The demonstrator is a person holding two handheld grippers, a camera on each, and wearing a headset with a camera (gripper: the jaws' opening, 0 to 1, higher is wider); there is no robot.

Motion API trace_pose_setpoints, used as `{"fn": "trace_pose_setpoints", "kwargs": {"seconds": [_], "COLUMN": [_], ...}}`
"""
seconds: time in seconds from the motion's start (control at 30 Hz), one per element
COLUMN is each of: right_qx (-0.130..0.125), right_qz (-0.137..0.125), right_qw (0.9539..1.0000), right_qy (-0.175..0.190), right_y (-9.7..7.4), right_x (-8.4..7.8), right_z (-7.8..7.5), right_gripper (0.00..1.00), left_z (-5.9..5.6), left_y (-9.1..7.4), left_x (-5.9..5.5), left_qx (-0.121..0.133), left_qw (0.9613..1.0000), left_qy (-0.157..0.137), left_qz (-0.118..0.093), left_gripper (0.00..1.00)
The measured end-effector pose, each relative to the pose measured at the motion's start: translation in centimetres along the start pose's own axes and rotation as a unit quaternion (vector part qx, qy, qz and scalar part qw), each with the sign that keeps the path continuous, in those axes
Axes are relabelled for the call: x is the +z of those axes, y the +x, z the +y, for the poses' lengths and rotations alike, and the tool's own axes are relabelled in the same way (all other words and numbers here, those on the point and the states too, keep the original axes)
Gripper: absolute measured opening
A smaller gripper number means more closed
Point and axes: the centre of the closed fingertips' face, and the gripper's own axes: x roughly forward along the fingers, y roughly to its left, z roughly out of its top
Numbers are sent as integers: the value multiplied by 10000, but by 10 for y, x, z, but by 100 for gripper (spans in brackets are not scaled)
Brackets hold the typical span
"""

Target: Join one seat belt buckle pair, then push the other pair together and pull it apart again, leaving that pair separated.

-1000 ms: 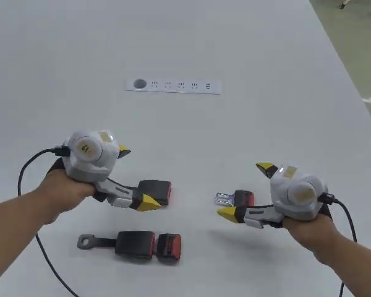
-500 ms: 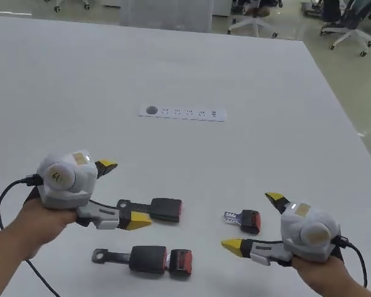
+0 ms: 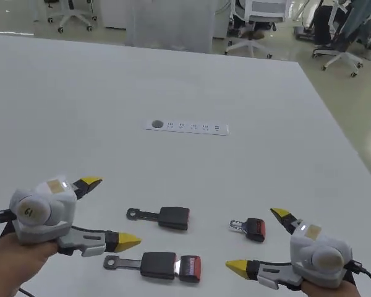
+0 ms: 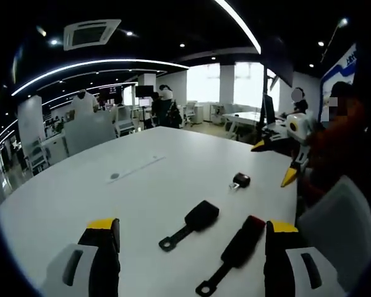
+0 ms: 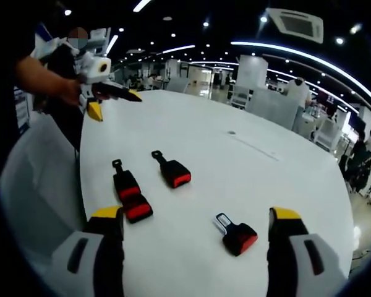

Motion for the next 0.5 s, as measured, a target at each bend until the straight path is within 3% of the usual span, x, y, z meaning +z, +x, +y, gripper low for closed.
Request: {"fn": "trace_pose_setpoints", "kwargs": {"seconds": [0.23,0.5], "right_qx": [-23,-143], "right_qz": [-52,-127], "right_qw": [10000,9997], "right_qy": [43,117], "right_y": [-2,-5], "right_x": [2,3], "right_z": [13,15], "right_gripper": [99,100], "left_z": [-2,-4], "left_y": [-17,-29], "left_x": [-9,-18], "left_qx": [63,117], "left_qw": [10000,9997], "left_qy": [-44,-221], "left_qz": [-33,-35], "left_gripper": [100,100]}}
